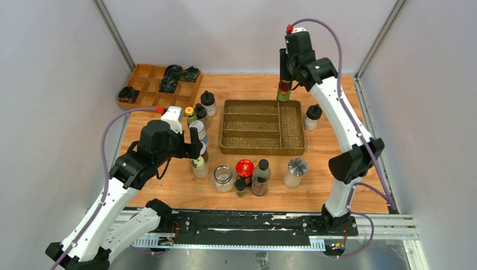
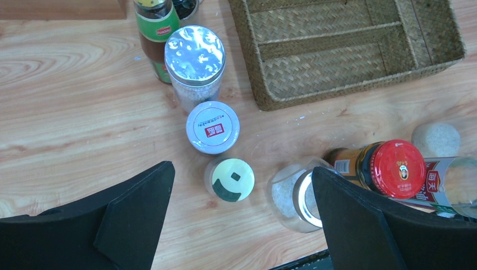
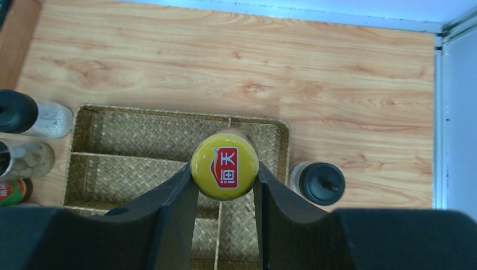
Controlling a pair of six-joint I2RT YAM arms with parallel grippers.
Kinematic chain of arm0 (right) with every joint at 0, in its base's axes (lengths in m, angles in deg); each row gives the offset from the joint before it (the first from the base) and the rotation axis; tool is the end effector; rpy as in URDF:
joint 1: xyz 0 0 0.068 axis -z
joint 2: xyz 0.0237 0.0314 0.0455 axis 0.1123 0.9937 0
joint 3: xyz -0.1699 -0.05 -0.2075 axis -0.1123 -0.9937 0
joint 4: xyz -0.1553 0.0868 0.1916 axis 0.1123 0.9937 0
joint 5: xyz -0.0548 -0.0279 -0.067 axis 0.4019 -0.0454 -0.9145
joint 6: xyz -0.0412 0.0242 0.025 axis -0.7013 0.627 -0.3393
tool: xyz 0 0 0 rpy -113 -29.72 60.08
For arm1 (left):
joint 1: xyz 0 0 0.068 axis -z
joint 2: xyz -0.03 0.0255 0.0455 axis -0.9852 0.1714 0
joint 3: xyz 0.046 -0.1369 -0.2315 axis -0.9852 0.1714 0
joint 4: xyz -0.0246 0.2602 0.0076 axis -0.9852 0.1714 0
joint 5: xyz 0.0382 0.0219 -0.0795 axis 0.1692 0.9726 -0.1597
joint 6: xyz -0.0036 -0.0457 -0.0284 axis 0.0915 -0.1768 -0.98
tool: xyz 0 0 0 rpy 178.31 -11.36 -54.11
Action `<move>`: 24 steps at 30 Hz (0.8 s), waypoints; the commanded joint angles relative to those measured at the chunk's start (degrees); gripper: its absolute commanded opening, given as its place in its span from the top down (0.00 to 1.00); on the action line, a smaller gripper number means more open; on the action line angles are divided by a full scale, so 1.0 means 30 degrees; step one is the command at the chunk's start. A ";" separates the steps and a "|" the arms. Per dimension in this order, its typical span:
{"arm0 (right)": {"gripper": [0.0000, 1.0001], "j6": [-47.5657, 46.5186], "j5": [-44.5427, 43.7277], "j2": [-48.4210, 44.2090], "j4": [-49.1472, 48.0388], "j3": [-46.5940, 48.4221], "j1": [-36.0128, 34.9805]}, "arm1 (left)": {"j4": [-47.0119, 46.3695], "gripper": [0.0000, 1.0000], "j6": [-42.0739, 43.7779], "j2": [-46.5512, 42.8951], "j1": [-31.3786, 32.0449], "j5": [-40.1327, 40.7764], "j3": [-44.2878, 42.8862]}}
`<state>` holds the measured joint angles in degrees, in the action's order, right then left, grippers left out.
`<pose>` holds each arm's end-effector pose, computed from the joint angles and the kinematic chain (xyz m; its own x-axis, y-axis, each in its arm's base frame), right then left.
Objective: Organize the condiment bottles
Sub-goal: Place the bottle in the storage box.
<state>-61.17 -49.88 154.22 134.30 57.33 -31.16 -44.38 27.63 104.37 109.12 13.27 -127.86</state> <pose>0.3519 0.1507 0.4616 -0.4404 -0.0096 -0.8978 -0.0861 0.9958 0.0316 0.1321 -0.0686 0.3445 -0.5532 -0.0333 -0.8324 0.2448 0.9486 -0.2007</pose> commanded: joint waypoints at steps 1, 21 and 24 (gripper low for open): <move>1.00 -0.0649 0.0415 0.0955 -0.2293 0.1025 -0.0316 | -0.0192 0.01 -0.0042 -0.0103 -0.0114 -0.0271 0.0075; 1.00 -0.0968 0.2435 0.2956 -0.7507 -0.3225 -0.0398 | 0.0129 0.01 0.0351 0.0942 -0.0114 0.0234 -0.0057; 1.00 -0.0851 0.2421 0.2866 -0.7886 -0.3885 -0.0435 | 0.0130 0.01 0.0383 0.1089 -0.0114 0.0254 -0.0034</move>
<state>-63.72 -43.01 163.66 117.19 47.14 -31.49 -44.45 27.89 107.10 109.12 13.68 -127.86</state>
